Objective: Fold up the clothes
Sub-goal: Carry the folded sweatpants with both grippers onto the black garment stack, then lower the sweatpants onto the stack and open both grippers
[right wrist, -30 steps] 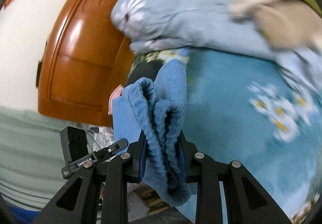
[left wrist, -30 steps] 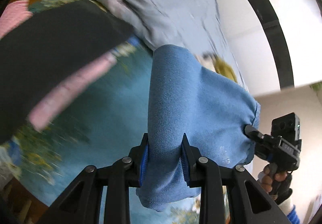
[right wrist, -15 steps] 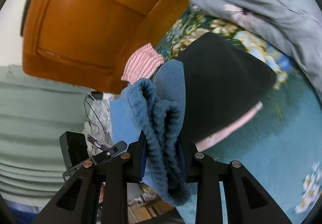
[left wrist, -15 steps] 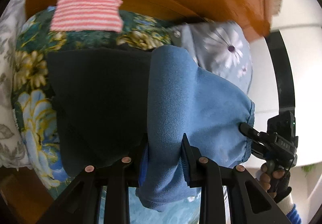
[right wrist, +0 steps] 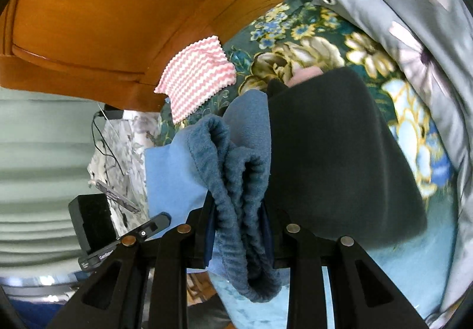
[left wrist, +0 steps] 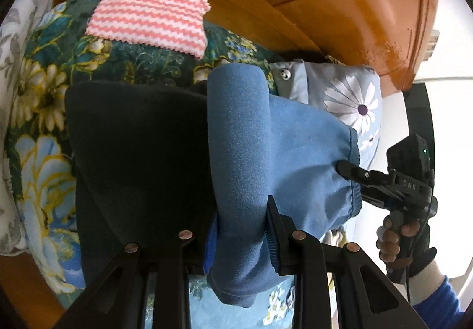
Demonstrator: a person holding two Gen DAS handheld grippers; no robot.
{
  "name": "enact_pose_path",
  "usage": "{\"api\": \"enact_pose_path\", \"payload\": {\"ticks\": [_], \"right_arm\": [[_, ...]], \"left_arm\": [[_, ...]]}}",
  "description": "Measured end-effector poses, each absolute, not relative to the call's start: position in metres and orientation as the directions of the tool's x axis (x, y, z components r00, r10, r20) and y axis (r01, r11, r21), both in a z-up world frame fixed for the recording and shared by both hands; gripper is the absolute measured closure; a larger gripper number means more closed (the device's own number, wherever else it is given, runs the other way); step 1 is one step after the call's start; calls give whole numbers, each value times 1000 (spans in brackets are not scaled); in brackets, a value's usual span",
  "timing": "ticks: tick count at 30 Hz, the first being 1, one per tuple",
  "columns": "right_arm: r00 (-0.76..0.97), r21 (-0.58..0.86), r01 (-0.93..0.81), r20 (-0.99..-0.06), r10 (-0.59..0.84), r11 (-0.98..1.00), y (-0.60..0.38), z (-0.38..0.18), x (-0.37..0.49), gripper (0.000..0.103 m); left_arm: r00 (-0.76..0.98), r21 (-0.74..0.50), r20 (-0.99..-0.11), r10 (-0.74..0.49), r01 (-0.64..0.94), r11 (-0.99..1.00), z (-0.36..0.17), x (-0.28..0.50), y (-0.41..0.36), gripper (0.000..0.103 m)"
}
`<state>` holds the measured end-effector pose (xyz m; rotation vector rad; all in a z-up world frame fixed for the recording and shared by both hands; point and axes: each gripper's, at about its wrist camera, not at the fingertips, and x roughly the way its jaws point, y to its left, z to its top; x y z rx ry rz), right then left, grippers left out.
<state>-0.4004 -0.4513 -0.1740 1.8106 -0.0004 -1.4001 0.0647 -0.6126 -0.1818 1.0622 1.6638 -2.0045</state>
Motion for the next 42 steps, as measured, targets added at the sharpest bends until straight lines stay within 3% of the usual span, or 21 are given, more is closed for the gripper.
{"api": "enact_pose_path", "payload": {"ticks": [17,25,32,39,42], "right_arm": [[339,516,409,-852,-399,-753,-452,-245,-411,73],[298,494,458,-868,-396,-739,-449,-219,-403,62],[159,418,483,-906,-393,-770,-420,-183,-397,61],[134,429,586,-888,-440,-687,-435,-169,-332,61],[153,382,652,-912,-380,-655,-448,-185,-303,61]], "left_arm": [[-638,-669,-743,203,695,-265,-210,66,-617,69],[-624,-661,-750,220,687,-302,-190,71,-620,65],[-593,-587,-794,133,691,-422,-152,87,-630,63],[-621,-576,-773,130,601,-554,-130,33,-620,57],[-599,-541,-791,125,590,-599,-139,13,-619,57]]}}
